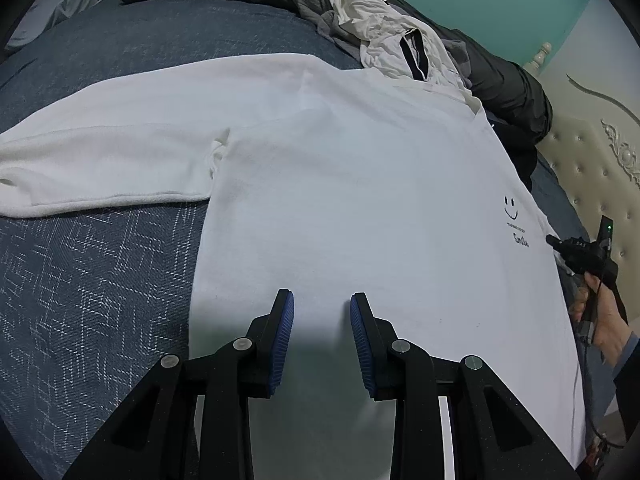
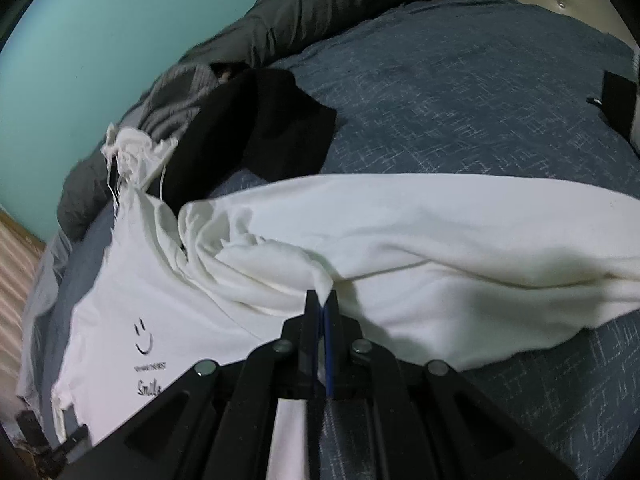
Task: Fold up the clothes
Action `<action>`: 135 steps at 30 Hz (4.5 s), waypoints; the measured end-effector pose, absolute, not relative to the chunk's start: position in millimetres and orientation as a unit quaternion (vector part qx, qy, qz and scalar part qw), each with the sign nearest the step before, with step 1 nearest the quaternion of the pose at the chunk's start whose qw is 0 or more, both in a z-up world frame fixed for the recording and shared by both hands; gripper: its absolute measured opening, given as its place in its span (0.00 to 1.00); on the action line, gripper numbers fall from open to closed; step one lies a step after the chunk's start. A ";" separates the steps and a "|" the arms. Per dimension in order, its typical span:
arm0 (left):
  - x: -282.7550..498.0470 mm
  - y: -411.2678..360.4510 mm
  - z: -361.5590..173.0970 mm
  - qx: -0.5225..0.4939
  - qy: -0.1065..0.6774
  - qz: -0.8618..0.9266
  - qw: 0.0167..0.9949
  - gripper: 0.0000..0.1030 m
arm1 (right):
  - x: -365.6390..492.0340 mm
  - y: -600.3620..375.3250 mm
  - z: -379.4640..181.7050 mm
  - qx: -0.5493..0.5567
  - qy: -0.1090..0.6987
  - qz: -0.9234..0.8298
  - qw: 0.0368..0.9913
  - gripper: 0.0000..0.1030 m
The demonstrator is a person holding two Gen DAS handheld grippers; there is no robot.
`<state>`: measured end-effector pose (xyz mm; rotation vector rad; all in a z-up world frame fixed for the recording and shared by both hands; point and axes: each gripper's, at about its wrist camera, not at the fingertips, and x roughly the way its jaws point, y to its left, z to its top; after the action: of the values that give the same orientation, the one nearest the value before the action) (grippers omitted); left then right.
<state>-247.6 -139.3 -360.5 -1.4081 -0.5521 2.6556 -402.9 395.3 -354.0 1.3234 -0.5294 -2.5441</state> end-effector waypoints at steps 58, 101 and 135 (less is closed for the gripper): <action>-247.4 -130.2 -358.0 -0.465 -0.154 0.871 0.039 0.35 | -348.8 554.0 -319.9 0.451 -0.078 -0.885 -0.087 0.09; -254.4 -126.6 -356.9 -0.473 -0.134 0.870 0.036 0.35 | -349.6 716.1 -210.4 0.412 -0.097 -0.881 -0.211 0.26; -255.0 -123.5 -357.6 -0.477 -0.134 0.868 0.038 0.39 | -346.1 723.8 -229.3 0.480 -0.152 -0.856 -0.118 0.02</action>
<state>-255.0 -123.5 -357.6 -1.4639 -0.4123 2.6606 -346.1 723.8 -229.3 1.6343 -0.5166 -2.9115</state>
